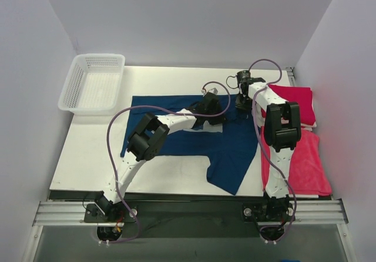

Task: Fold and stack the t-shirts
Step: Fold the flattened tshirt in 1/3 of the way

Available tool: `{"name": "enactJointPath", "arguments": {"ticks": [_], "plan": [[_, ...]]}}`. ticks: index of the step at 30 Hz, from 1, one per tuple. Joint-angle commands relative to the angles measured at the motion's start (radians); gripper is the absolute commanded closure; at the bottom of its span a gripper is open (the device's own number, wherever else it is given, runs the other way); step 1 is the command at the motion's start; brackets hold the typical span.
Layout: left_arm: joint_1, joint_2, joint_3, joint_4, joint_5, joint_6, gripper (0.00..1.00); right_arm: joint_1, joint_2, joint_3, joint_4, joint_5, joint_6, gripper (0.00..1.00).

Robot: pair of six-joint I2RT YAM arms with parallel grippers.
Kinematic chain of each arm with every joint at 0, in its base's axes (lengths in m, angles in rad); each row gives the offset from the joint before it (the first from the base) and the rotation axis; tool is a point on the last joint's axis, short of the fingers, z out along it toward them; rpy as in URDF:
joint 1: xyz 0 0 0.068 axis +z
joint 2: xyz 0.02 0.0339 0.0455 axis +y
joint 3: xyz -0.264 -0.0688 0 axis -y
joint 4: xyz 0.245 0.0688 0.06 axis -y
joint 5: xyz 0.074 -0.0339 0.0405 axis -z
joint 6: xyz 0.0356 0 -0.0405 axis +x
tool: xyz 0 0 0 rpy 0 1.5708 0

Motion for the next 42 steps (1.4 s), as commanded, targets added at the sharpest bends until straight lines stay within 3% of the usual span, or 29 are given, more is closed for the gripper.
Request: {"name": "enactJointPath", "arguments": {"ticks": [1,13,27,40,42], "plan": [[-0.007,-0.004,0.012,-0.055,-0.058,0.063,1.00,-0.005,-0.007,-0.013,-0.022,0.001,0.014,1.00],[-0.009,-0.175,-0.102,-0.031,-0.158,0.181,1.00,-0.007,-0.214,-0.145,-0.022,0.024,0.007,1.00],[-0.015,-0.312,-0.192,-0.031,-0.165,0.230,1.00,-0.004,-0.482,-0.321,-0.048,0.026,0.027,1.00],[-0.061,-0.324,-0.192,-0.339,-0.227,0.285,1.00,-0.007,-0.553,-0.524,-0.101,0.064,0.054,1.00],[-0.069,-0.327,-0.214,-0.356,-0.263,0.269,0.89,-0.007,-0.533,-0.536,-0.108,0.086,0.063,0.90]]}}
